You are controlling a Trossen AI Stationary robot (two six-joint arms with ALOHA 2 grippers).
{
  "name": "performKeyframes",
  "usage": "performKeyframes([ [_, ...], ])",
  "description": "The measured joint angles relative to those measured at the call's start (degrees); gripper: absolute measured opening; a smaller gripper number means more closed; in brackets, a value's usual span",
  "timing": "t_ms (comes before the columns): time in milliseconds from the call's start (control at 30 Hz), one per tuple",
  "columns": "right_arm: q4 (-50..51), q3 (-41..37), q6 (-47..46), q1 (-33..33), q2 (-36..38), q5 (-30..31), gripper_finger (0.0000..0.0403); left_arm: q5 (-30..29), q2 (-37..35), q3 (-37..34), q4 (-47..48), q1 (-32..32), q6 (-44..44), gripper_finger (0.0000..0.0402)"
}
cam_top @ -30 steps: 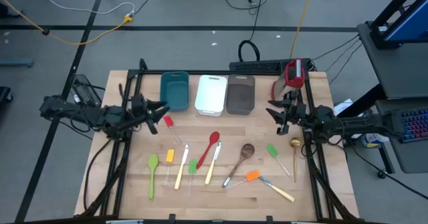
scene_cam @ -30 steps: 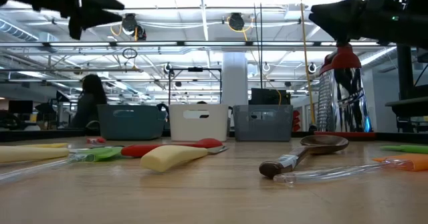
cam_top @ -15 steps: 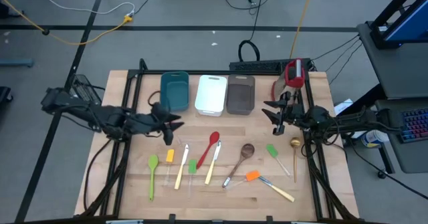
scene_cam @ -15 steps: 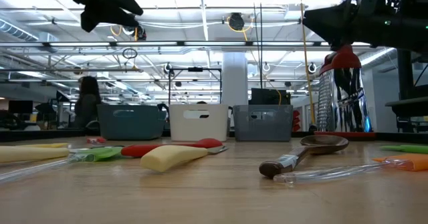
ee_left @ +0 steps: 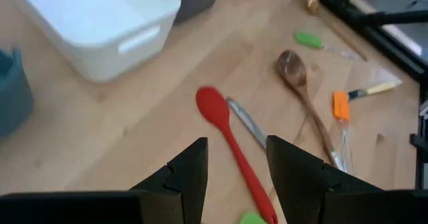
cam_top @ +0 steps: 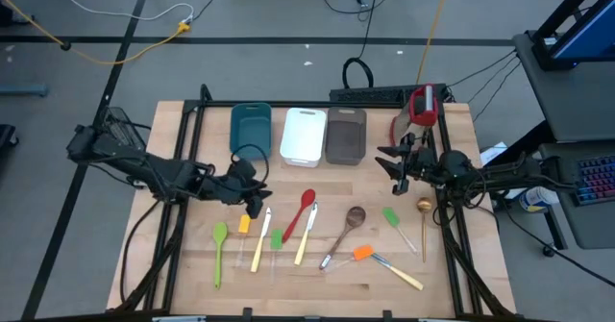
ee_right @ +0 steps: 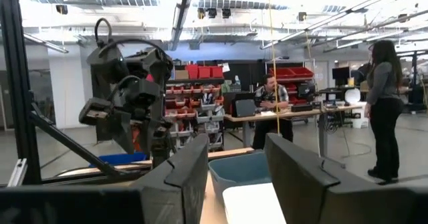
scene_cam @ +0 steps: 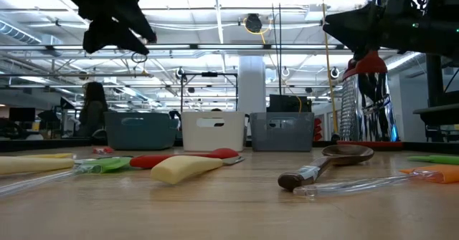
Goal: Pick & Place Kitchen Items
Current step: Put the yellow spatula into the blue bin
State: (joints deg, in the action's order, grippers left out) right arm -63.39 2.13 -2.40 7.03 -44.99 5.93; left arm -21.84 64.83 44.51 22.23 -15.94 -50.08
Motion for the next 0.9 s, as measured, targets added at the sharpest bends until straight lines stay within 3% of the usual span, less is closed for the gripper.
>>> performKeyframes([
  [533, 7.8, 1.2, -5.1, 0.0, 0.0, -0.3, 0.0142, 13.5, 7.3, 0.0, 12.6, -0.5, -21.9, 0.0157],
  [733, 17.6, 8.3, -5.4, 0.0, -2.9, -7.4, 0.0142, 21.4, 11.3, 0.0, 12.5, -2.2, -29.2, 0.0157],
  [900, 20.9, 13.8, -2.4, -0.6, -10.9, -15.0, 0.0142, 22.2, 13.6, 0.0, 13.0, -3.4, -32.9, 0.0157],
])
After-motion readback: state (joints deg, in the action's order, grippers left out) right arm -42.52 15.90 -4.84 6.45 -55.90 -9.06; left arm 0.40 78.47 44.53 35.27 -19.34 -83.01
